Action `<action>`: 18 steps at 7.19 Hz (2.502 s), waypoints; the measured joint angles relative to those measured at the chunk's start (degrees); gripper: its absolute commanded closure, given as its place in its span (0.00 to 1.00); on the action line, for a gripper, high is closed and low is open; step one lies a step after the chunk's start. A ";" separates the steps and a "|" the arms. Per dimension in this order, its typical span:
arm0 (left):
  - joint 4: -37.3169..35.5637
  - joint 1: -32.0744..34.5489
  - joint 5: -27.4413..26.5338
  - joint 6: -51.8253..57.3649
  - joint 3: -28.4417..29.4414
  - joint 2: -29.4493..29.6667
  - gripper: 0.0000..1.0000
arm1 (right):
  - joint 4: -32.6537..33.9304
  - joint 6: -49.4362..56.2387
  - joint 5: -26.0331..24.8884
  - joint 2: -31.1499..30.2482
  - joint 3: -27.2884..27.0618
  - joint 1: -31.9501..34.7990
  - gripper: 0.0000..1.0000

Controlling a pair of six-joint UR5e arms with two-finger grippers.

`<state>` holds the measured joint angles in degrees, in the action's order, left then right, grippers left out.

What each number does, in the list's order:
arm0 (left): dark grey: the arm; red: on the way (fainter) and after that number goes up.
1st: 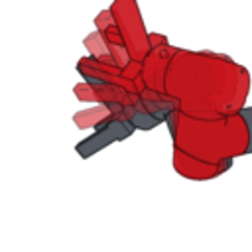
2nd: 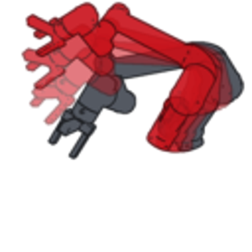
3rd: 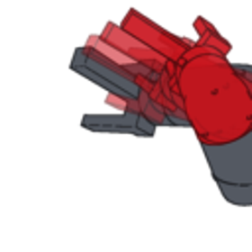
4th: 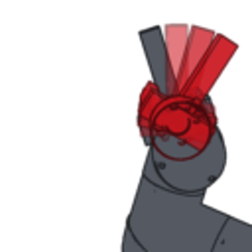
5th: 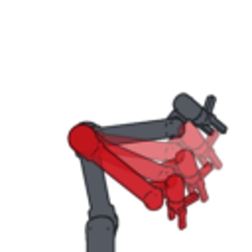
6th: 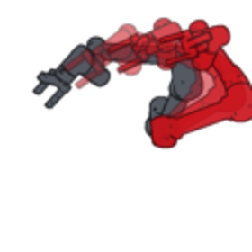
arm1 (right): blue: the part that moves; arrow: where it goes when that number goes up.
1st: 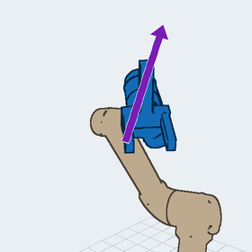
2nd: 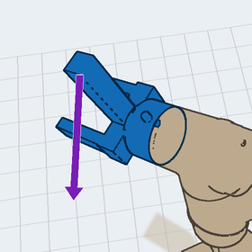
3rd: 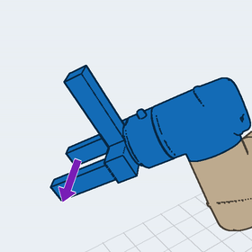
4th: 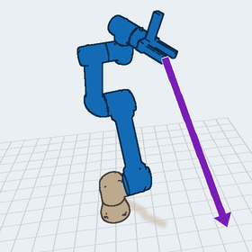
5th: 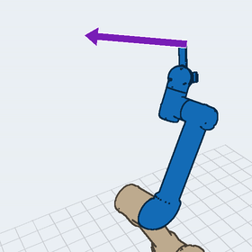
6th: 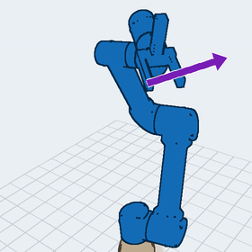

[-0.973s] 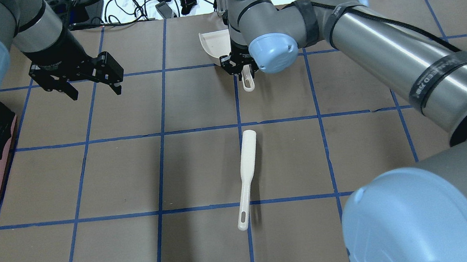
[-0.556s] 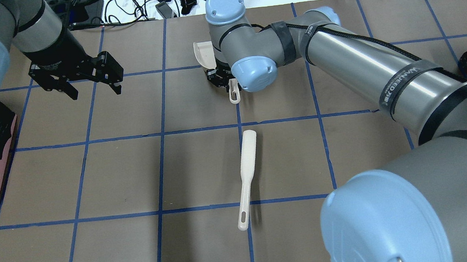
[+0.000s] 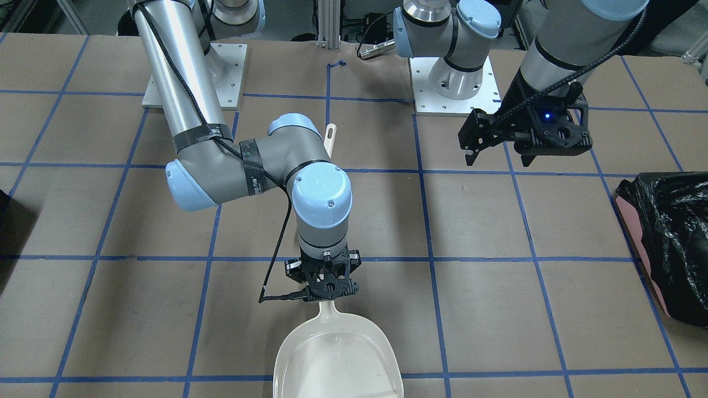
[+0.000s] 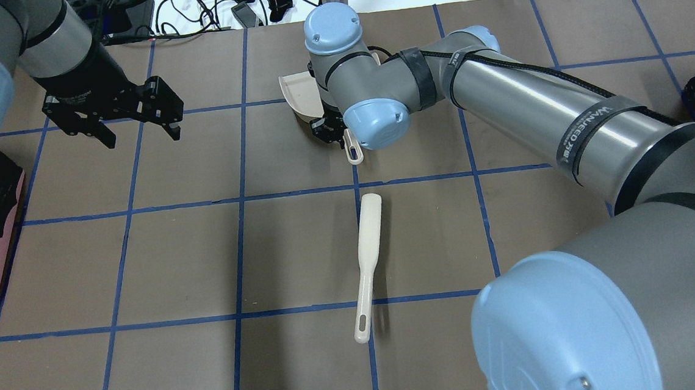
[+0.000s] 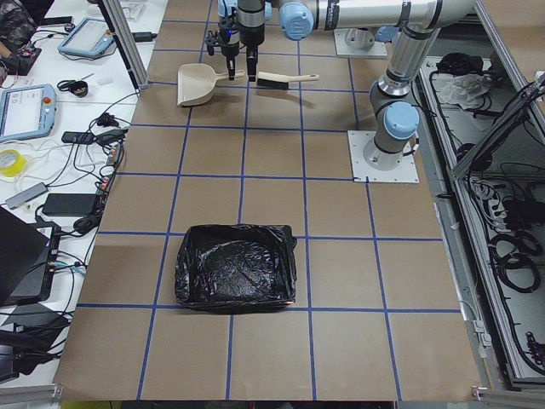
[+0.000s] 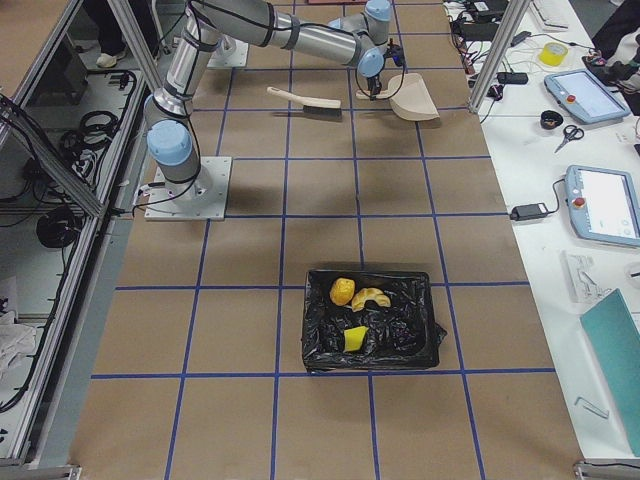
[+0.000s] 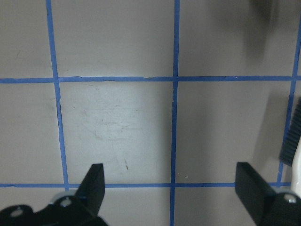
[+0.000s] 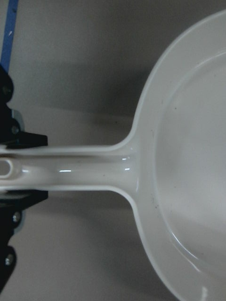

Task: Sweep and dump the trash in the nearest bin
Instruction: 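Lower the dustpan with the right gripper onto the table near the brush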

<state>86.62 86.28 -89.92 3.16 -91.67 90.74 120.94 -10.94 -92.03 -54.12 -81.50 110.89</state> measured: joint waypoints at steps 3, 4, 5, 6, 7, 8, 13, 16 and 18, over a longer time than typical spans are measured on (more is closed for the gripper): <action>0.03 -0.01 0.08 0.00 0.00 0.01 0.00 | -1.25 -1.27 -2.12 -3.78 -3.74 0.02 0.88; 0.02 0.02 0.09 0.00 0.00 0.03 0.00 | -2.13 -2.05 -2.80 -5.23 -4.91 0.05 0.88; 0.00 0.02 0.10 0.00 0.00 0.04 0.00 | -2.63 -3.37 -3.07 -5.90 -5.52 0.08 0.88; 0.02 0.01 0.10 0.00 0.00 0.04 0.00 | -2.86 -4.31 -3.04 -6.13 -5.76 0.10 0.88; 0.03 -0.02 0.10 0.00 0.00 0.05 0.00 | -2.92 -4.77 -2.76 -6.11 -5.88 0.21 0.88; 0.02 -0.02 0.10 0.00 0.00 0.05 0.00 | -2.94 -4.99 -2.47 -6.08 -5.97 0.44 0.88; -0.12 0.02 0.12 0.53 0.29 -0.56 0.00 | -3.76 -4.68 -1.97 -6.80 -8.02 0.81 0.88; 0.03 -0.05 0.08 0.69 0.25 -0.81 0.00 | -4.24 -4.88 -1.54 -7.44 -8.22 0.82 0.84; 0.04 -0.06 0.06 0.70 0.19 -0.83 0.00 | -3.88 -5.38 -0.48 -7.35 -8.20 0.82 0.83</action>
<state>86.66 86.22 -89.86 3.87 -91.48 89.92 117.06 -16.32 -92.51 -61.46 -89.71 111.71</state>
